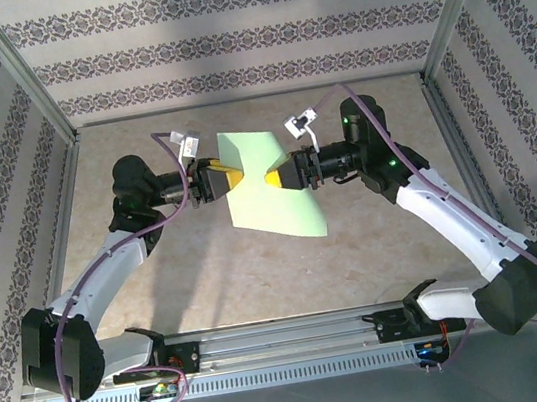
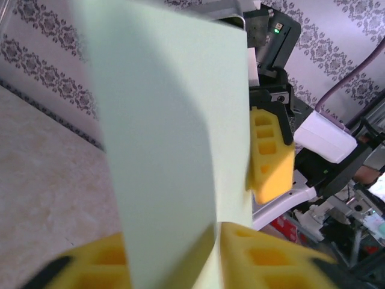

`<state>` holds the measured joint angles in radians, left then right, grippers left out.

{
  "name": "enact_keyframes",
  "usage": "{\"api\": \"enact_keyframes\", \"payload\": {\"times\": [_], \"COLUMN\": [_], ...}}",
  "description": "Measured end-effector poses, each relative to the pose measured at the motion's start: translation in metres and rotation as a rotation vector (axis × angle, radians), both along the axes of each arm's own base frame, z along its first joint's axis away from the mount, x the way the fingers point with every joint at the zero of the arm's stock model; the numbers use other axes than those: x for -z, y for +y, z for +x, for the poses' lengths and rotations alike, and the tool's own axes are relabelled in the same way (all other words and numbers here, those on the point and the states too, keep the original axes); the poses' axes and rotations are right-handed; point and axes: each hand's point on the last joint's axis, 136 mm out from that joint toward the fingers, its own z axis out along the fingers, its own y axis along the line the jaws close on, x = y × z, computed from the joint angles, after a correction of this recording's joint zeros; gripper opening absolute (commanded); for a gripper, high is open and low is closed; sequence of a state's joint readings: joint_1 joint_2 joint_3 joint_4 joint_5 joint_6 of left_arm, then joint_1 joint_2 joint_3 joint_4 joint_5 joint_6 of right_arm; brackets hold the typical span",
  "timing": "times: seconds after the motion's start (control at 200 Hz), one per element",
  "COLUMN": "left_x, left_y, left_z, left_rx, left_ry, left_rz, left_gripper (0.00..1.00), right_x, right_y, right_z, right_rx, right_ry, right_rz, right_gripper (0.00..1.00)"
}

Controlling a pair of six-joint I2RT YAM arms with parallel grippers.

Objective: Fold a paper plane with a square sheet of paper (fold left side to right side)
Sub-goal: Place a square sheet of paper at the center of the table.

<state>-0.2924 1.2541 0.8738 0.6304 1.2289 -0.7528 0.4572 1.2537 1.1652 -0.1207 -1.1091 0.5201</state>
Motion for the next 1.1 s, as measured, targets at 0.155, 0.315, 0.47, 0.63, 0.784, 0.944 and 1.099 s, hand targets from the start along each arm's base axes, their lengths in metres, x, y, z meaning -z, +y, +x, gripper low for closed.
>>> {"api": "enact_keyframes", "payload": {"times": [0.155, 0.315, 0.47, 0.63, 0.784, 0.944, 1.099], "left_x": [0.007, 0.017, 0.031, 0.064, 0.123, 0.200, 0.271], "left_y": [0.000, 0.001, 0.003, 0.004, 0.007, 0.017, 0.034], "left_z": [0.003, 0.007, 0.015, 0.035, 0.055, 0.060, 0.061], "left_rx": [-0.012, -0.043, -0.097, -0.158, -0.228, -0.306, -0.395], "left_ry": [0.010, 0.031, 0.098, 0.220, 0.381, 0.559, 0.705], "left_rz": [0.034, 0.076, 0.132, 0.206, 0.294, 0.413, 0.584], "left_gripper": [0.01, 0.00, 0.00, 0.00, 0.00, 0.00, 0.00], "right_x": [0.003, 0.010, 0.025, 0.053, 0.095, 0.151, 0.205], "right_y": [-0.004, -0.008, -0.021, -0.042, -0.067, -0.084, -0.091], "right_z": [0.009, 0.017, 0.035, 0.057, 0.076, 0.085, 0.085], "right_rx": [0.038, 0.080, 0.183, 0.335, 0.483, 0.580, 0.631], "right_ry": [-0.005, -0.012, -0.002, 0.036, 0.114, 0.225, 0.365], "right_rz": [-0.012, -0.035, -0.084, -0.182, -0.302, -0.424, -0.527], "right_gripper": [0.32, 0.49, 0.60, 0.63, 0.63, 0.53, 0.41]}}
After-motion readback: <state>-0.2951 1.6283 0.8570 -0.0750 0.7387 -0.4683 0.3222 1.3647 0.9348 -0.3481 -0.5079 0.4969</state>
